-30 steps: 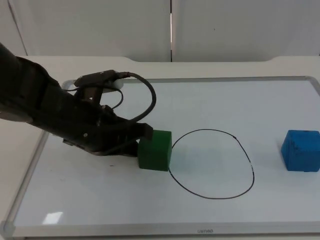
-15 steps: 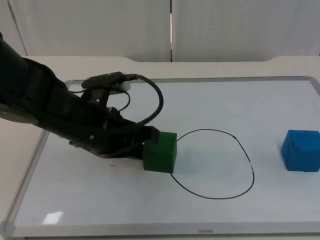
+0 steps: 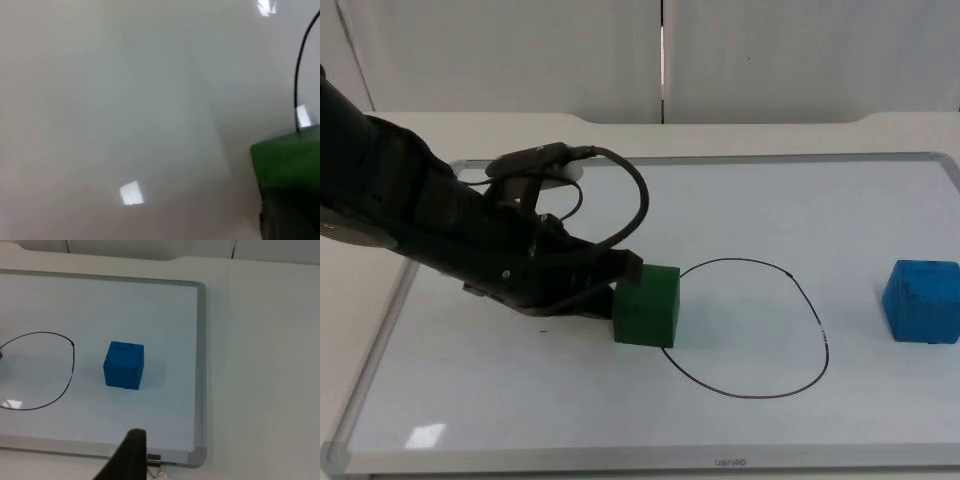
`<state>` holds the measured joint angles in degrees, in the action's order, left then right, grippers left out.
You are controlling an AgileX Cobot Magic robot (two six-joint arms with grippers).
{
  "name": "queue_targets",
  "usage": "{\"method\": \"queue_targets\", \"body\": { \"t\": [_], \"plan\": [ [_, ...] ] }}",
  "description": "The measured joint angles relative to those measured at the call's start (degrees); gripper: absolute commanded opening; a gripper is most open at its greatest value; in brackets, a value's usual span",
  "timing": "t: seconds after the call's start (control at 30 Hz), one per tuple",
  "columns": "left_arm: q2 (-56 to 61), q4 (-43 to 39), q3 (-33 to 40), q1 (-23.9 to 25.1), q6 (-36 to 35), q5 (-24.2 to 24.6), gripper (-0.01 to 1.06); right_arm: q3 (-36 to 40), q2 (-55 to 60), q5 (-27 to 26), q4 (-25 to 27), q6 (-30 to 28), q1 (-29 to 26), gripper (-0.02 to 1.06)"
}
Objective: Push the two cubes into the marked area.
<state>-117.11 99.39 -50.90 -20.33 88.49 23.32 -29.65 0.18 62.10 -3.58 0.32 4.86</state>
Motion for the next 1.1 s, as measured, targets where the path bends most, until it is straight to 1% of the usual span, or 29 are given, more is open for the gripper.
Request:
{"method": "queue_targets", "body": {
  "t": [0.6,0.87,1.1],
  "plan": [
    [0.0,0.0,-1.1,-0.1,-1.1,0.9,0.00,0.0,0.0,0.0,0.0,0.0,0.0,1.05],
    [-0.1,0.0,-1.8,-3.0,-1.4,0.9,0.00,0.0,0.0,0.0,0.0,0.0,0.0,1.05],
    [-0.1,0.0,-2.3,-3.3,-1.4,0.9,0.00,0.0,0.0,0.0,0.0,0.0,0.0,1.05]
  ]
}}
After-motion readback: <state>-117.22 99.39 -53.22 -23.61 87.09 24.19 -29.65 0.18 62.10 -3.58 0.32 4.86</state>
